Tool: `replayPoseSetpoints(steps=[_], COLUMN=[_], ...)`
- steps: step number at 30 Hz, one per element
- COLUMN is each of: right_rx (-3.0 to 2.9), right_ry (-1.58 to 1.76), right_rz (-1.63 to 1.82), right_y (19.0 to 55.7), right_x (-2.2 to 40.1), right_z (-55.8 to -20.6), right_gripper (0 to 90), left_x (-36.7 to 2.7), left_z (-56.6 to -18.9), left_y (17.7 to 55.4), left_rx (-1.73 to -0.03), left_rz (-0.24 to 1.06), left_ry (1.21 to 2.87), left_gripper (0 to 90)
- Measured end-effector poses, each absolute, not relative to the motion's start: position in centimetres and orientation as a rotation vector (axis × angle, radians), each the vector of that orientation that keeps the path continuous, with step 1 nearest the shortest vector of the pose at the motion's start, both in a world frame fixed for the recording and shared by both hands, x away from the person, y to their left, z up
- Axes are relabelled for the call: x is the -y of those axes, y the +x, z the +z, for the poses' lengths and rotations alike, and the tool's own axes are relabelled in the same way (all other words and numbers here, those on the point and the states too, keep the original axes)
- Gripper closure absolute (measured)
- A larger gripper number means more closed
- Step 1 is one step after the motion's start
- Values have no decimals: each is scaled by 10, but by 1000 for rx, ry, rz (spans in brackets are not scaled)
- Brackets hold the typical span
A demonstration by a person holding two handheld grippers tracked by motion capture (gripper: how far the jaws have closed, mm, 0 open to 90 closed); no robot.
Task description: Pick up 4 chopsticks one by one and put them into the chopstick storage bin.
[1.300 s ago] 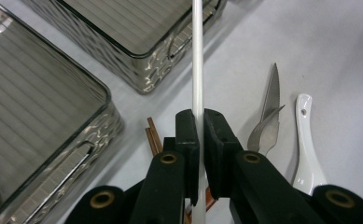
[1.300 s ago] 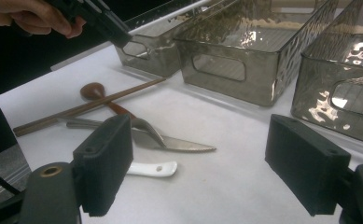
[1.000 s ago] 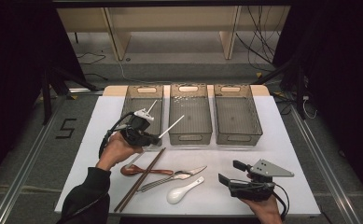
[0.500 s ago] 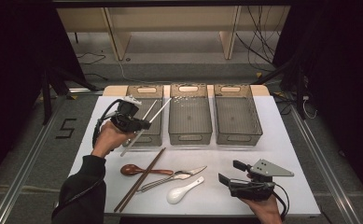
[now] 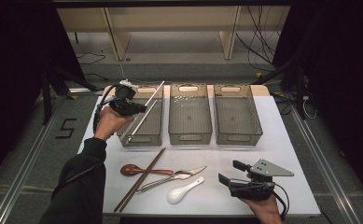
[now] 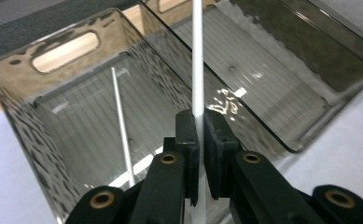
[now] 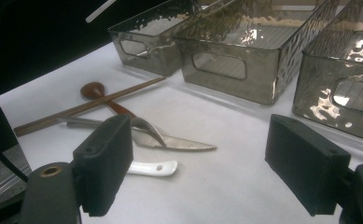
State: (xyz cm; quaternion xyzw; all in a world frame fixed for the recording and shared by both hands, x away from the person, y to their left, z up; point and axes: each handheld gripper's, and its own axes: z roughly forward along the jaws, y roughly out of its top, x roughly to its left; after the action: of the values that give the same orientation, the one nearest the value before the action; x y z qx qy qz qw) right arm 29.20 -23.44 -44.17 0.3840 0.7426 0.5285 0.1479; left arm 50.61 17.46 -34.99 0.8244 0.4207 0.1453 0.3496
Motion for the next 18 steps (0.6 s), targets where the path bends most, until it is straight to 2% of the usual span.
replayPoseSetpoints(steps=[18], right_rx=[-2136], right_ry=[1107], right_rz=[1523], right_y=[292], right_x=[235], right_z=[-442], right_gripper=[238], left_x=[-176], left_z=[-365], left_y=[542], left_rx=[-1182], left_rz=[433], left_ry=[2109], left_gripper=[848])
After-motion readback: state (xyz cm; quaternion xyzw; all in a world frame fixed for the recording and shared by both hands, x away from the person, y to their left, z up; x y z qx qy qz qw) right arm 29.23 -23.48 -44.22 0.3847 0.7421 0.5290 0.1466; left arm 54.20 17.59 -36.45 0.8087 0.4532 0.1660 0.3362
